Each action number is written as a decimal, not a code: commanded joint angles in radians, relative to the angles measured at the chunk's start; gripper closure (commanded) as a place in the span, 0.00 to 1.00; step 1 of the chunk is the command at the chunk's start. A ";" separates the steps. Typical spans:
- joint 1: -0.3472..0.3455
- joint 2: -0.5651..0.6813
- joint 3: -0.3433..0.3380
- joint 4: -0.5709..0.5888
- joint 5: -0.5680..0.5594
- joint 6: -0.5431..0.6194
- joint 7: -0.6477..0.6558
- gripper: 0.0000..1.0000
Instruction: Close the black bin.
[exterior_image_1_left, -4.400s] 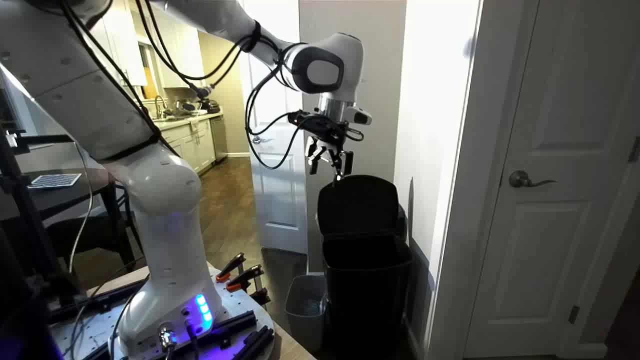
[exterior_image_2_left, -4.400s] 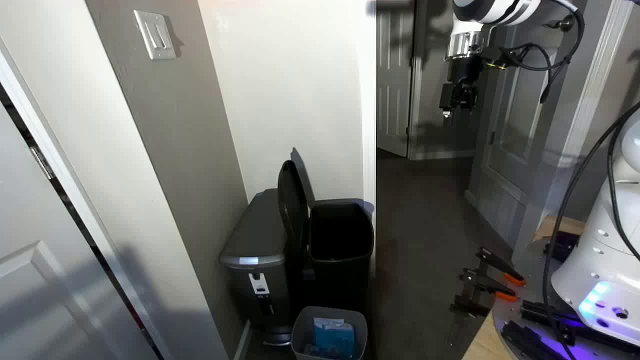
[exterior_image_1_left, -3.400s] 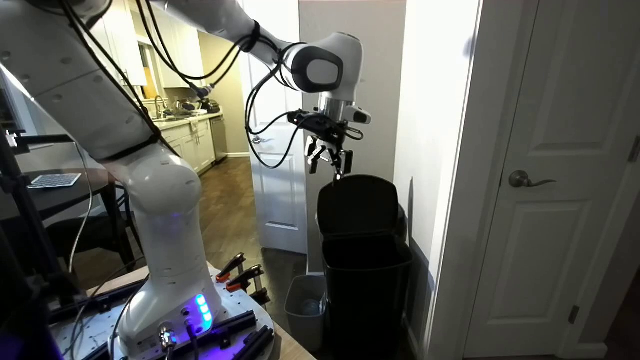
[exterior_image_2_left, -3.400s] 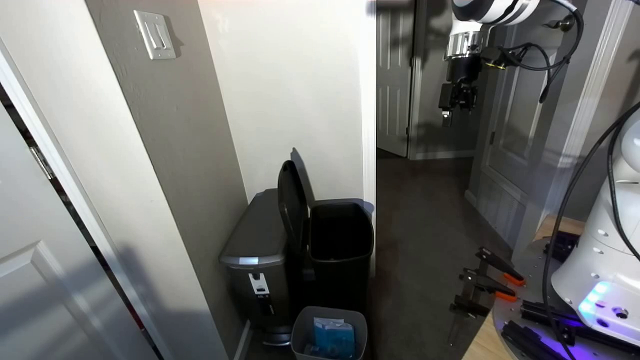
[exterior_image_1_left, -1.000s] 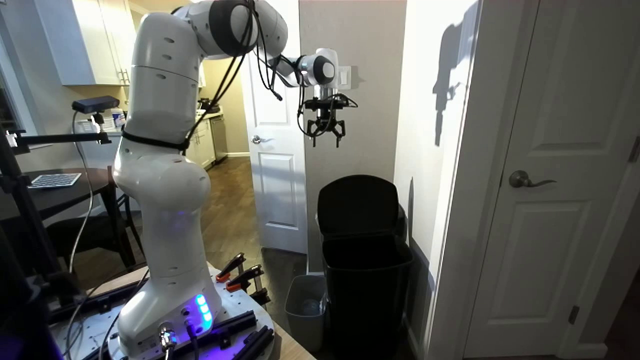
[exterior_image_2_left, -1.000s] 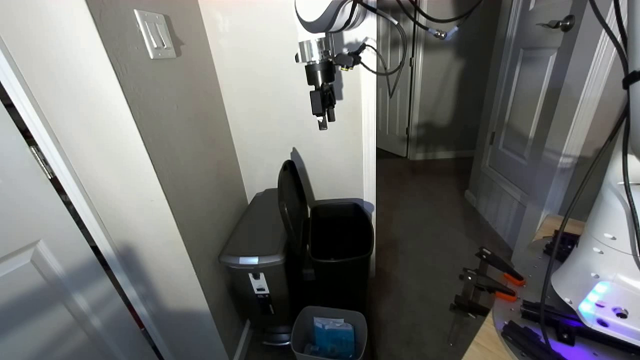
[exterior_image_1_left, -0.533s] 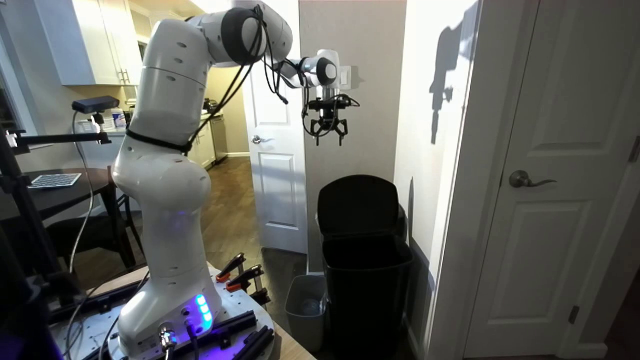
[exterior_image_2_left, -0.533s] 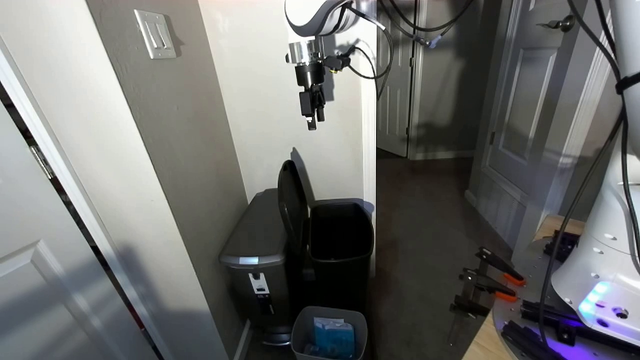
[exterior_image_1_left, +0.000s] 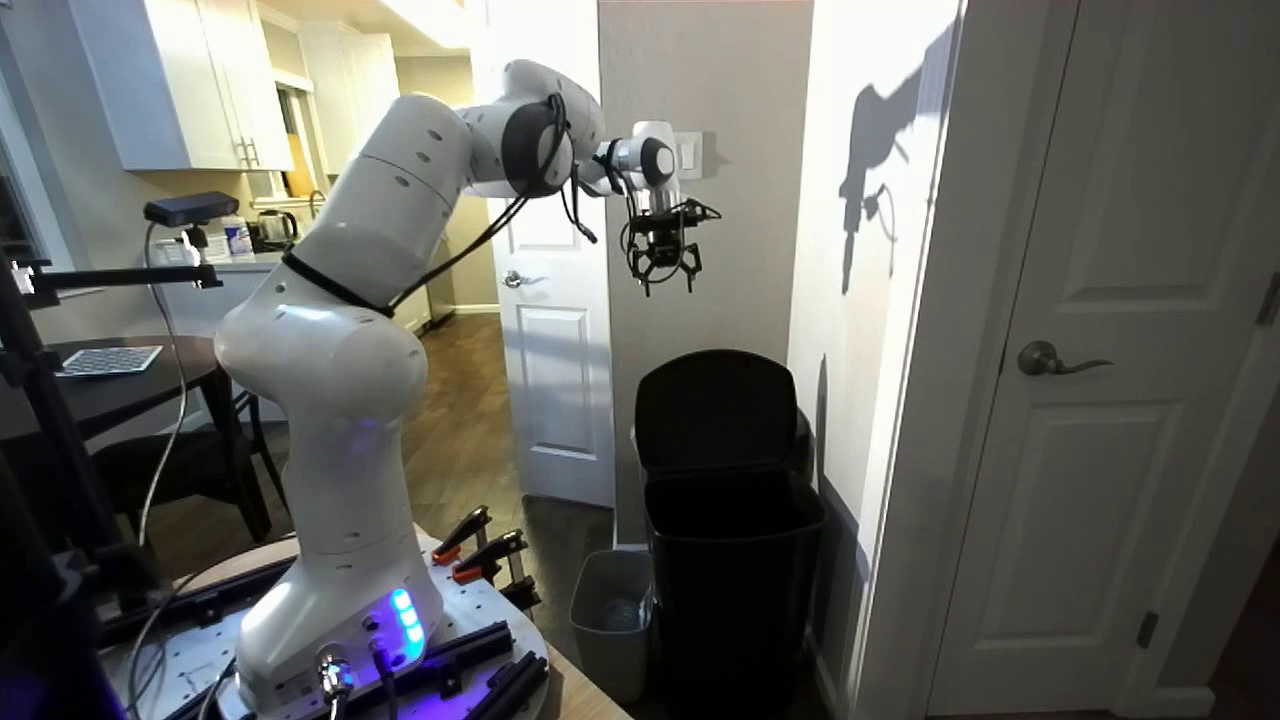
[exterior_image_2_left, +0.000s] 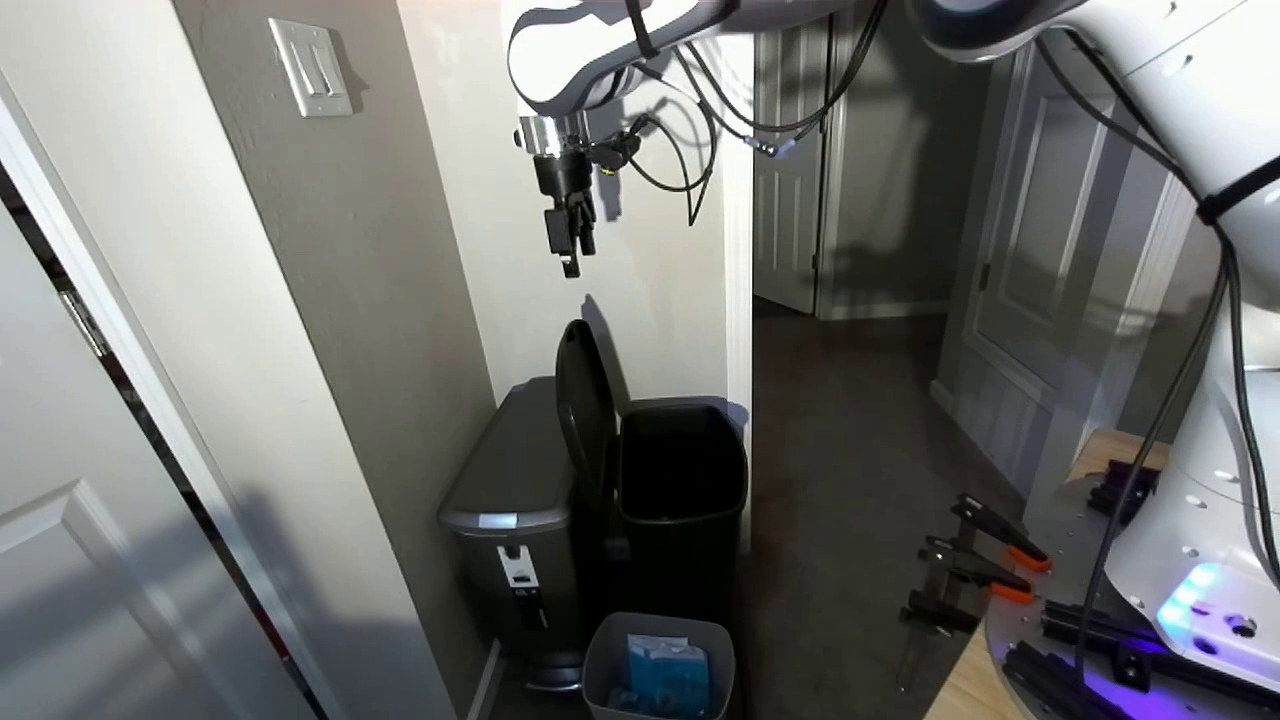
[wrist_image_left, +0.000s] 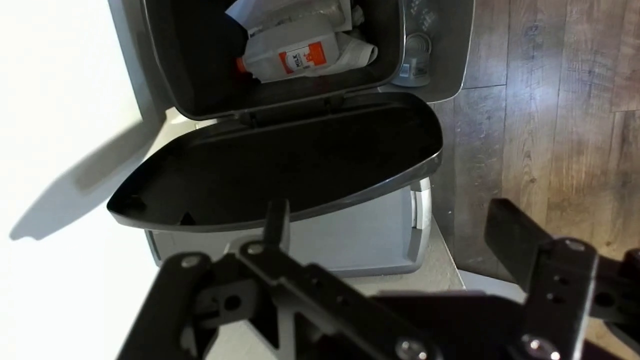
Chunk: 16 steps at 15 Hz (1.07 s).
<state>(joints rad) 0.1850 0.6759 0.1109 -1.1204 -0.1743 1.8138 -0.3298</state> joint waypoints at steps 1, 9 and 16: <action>0.012 0.138 -0.008 0.219 -0.024 -0.084 -0.058 0.00; 0.010 0.360 -0.020 0.537 -0.008 -0.160 -0.210 0.00; 0.004 0.397 -0.016 0.555 -0.002 -0.167 -0.220 0.00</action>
<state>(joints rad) 0.1888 1.0731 0.0949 -0.5649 -0.1766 1.6468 -0.5496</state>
